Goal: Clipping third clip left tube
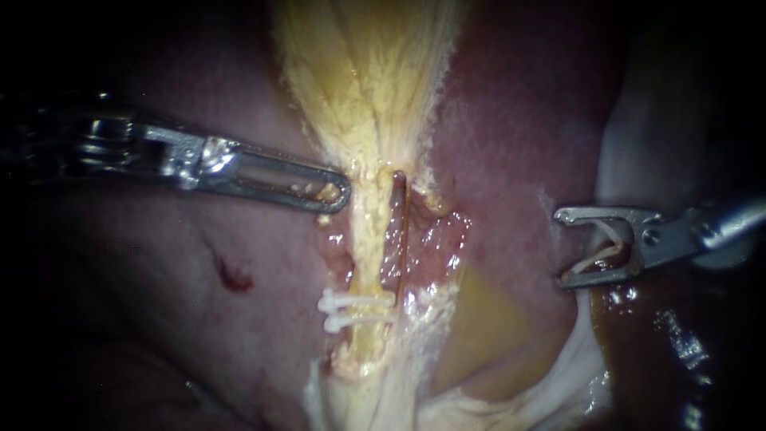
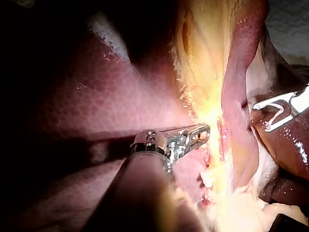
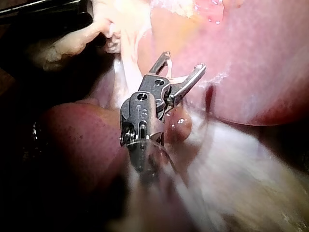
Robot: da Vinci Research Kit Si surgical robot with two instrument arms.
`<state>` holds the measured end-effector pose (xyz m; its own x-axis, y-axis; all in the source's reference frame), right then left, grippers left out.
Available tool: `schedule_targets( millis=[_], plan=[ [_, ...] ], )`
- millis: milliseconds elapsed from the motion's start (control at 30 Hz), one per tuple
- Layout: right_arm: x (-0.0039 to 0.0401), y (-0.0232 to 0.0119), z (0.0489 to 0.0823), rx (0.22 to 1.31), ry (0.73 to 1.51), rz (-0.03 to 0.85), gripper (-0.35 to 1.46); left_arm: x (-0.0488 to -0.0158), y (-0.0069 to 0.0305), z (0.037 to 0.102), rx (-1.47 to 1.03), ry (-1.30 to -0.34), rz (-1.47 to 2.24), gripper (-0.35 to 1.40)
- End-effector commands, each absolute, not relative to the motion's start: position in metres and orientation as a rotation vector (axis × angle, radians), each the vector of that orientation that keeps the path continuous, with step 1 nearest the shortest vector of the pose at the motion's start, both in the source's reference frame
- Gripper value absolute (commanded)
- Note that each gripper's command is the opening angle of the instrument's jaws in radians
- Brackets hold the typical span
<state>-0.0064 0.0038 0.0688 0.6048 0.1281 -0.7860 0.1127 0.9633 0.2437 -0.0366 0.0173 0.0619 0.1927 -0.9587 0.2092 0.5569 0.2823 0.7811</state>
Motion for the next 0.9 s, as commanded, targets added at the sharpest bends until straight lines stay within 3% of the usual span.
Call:
schedule_targets(
  millis=[33,533,900],
  plan=[
    [-0.0064,0.0038,0.0688,0.282,0.925,0.009,0.50,-0.0364,0.0174,0.0617,0.630,-0.784,-1.167,-0.35],
    [-0.0064,0.0038,0.0687,0.282,0.925,0.009,0.50,-0.0293,0.0210,0.0546,0.609,-0.814,-1.207,-0.35],
    [-0.0063,0.0039,0.0687,0.288,0.925,0.007,0.50,-0.0292,0.0209,0.0536,0.608,-0.819,-1.213,-0.35]
  ],
)
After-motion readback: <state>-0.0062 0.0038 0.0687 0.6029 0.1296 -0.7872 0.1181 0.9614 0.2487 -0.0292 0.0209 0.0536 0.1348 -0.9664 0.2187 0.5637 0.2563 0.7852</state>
